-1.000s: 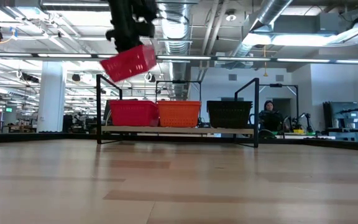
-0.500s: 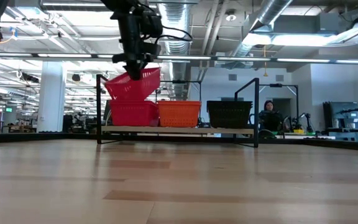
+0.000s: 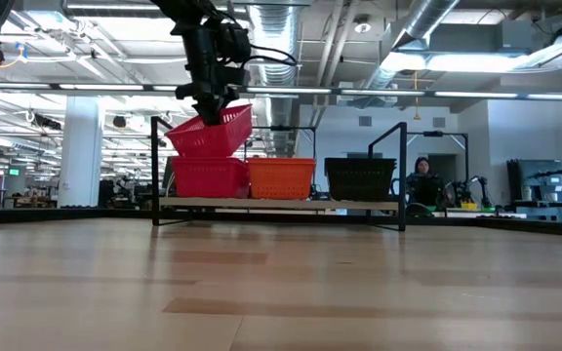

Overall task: Stack baskets on shelf by color
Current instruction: Stack the red bin on top of the red bin on the shelf

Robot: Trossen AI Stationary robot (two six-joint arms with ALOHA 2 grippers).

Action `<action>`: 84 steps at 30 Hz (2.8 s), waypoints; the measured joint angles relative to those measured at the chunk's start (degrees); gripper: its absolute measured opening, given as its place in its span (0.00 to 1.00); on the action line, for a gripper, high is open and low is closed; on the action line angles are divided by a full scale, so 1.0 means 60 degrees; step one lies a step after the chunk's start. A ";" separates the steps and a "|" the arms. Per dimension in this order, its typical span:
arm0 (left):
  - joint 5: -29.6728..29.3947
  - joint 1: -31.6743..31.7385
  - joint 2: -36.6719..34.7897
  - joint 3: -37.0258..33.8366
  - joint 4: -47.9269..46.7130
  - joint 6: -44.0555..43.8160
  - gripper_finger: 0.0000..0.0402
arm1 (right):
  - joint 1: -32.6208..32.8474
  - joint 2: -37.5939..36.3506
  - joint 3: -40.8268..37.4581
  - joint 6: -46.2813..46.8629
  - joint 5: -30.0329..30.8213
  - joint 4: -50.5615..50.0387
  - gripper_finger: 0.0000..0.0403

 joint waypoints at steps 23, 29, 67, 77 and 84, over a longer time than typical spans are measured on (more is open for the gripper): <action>0.0301 0.0517 0.1519 0.0000 -0.0364 -0.0513 0.00 | -0.0703 0.0874 0.0007 -0.0665 -0.1088 0.0321 0.00; -0.0623 0.0326 0.1474 -0.0004 0.0087 -0.0637 0.00 | -0.0685 0.0871 0.0007 -0.0664 -0.1085 0.0065 0.00; -0.0539 -0.0366 0.0272 0.0076 0.0484 -0.0530 0.18 | -0.0499 0.0863 0.0007 -0.0660 -0.1318 0.0039 0.00; -0.0670 -0.0336 -0.0113 0.0076 0.1549 -0.0570 0.01 | -0.0299 0.0860 0.0007 -0.0590 -0.1321 0.0052 0.00; -0.0981 -0.0329 -0.0056 0.0073 0.1876 -0.0786 0.00 | -0.0334 0.0860 0.0007 -0.0588 -0.1315 0.0052 0.00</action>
